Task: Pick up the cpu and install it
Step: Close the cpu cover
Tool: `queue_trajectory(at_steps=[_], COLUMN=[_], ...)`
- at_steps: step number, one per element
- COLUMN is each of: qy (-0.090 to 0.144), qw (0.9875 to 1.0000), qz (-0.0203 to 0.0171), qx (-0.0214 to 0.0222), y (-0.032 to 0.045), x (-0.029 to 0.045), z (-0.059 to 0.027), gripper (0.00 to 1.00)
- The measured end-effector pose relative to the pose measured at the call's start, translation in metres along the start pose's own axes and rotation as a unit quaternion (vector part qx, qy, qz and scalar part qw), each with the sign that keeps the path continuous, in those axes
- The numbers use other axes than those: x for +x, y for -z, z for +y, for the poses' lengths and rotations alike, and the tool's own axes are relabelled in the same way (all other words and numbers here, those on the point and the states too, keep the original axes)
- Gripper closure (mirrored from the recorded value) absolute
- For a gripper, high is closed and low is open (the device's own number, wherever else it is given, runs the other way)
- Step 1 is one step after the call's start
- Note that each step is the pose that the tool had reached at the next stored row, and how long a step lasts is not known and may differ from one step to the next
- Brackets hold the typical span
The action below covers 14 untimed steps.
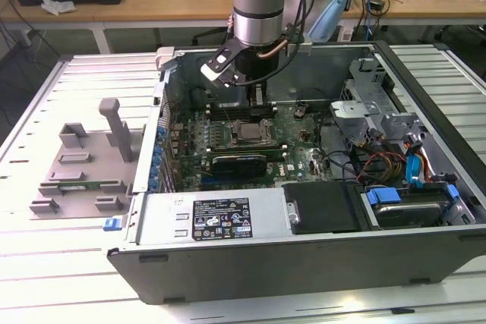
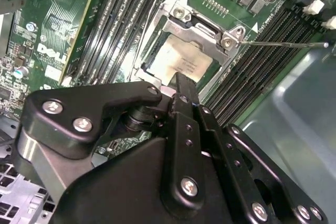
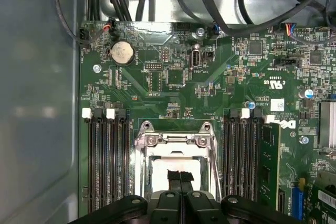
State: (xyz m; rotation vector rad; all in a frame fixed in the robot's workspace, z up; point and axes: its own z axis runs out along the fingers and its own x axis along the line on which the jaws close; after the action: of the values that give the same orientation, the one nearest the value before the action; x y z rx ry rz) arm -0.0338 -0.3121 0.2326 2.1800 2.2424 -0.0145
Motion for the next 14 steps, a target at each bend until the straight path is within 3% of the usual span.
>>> queue_trajectory(at_steps=[3, 5, 9, 10, 12, 14], qy=[0.039, 0.072, 0.11, 0.127, 0.145, 0.168], qw=[0.9992, 0.9974, 0.9939, 0.9919, 0.9894, 0.9858], qz=[0.0001, 0.0, -0.0003, -0.0005, -0.0007, -0.0009], qx=[-0.0007, -0.0012, -0.0018, -0.002, -0.0023, -0.0026], y=[-0.0004, -0.0006, -0.0008, -0.0009, -0.0009, -0.001], x=[0.0, 0.0, 0.0, 0.0, 0.0, 0.0], z=[0.0, 0.0, 0.0, 0.0, 0.0, 0.0], gripper=[0.89, 0.89, 0.89, 0.89, 0.89, 0.89])
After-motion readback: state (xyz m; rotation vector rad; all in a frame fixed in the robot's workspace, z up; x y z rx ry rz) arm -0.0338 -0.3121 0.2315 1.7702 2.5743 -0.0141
